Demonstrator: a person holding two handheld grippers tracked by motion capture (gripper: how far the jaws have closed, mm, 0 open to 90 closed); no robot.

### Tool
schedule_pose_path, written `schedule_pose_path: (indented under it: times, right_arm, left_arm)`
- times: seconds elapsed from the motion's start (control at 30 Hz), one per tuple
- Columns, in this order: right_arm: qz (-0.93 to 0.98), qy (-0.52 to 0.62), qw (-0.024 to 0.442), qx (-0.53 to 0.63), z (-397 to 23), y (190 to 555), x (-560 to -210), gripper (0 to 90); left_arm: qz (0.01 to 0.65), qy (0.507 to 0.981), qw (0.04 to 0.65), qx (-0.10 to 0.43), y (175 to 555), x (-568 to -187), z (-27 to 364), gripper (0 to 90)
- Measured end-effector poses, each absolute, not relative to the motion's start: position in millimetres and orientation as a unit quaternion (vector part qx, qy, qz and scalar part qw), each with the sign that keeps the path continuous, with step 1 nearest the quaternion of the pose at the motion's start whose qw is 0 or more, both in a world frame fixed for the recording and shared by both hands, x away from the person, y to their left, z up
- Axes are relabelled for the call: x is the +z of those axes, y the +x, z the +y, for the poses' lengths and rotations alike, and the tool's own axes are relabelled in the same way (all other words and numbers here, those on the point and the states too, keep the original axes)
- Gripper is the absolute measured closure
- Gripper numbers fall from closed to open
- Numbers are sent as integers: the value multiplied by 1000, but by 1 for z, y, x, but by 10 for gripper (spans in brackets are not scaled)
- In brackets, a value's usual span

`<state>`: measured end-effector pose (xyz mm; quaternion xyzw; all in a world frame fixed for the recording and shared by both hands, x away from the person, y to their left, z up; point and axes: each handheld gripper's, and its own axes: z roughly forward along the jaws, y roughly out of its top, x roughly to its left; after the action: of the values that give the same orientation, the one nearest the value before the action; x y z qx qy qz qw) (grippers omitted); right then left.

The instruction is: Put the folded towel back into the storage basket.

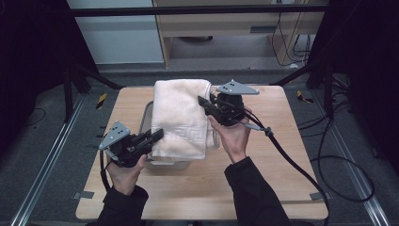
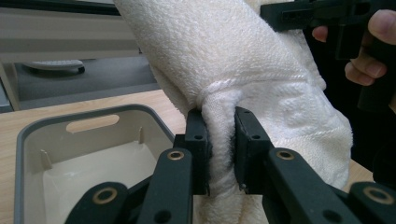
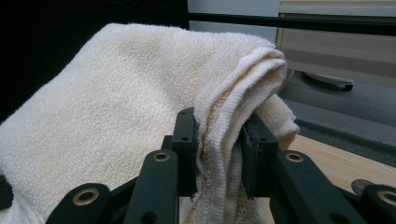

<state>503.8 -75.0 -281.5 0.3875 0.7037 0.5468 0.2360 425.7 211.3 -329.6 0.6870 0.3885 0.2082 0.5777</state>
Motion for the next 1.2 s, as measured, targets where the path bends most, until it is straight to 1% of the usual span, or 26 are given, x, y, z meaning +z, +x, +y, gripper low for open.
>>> schedule_pose_path:
  times: [0.33, 0.43, 0.7, 1.2]
  right_arm:
    - [705, 384, 235, 548, -61, 508, -281, 705]
    - [704, 385, 228, 551, -59, 511, -280, 705]
    - [708, 380, 231, 549, -48, 515, -279, 705]
    - [715, 384, 223, 540, -25, 539, -295, 703]
  left_arm:
    - [398, 678, 579, 216, 425, -327, 222, 770]
    - [400, 675, 581, 217, 425, -326, 226, 771]
    - [408, 667, 583, 222, 426, -325, 234, 771]
    - [436, 665, 559, 235, 440, -337, 246, 772]
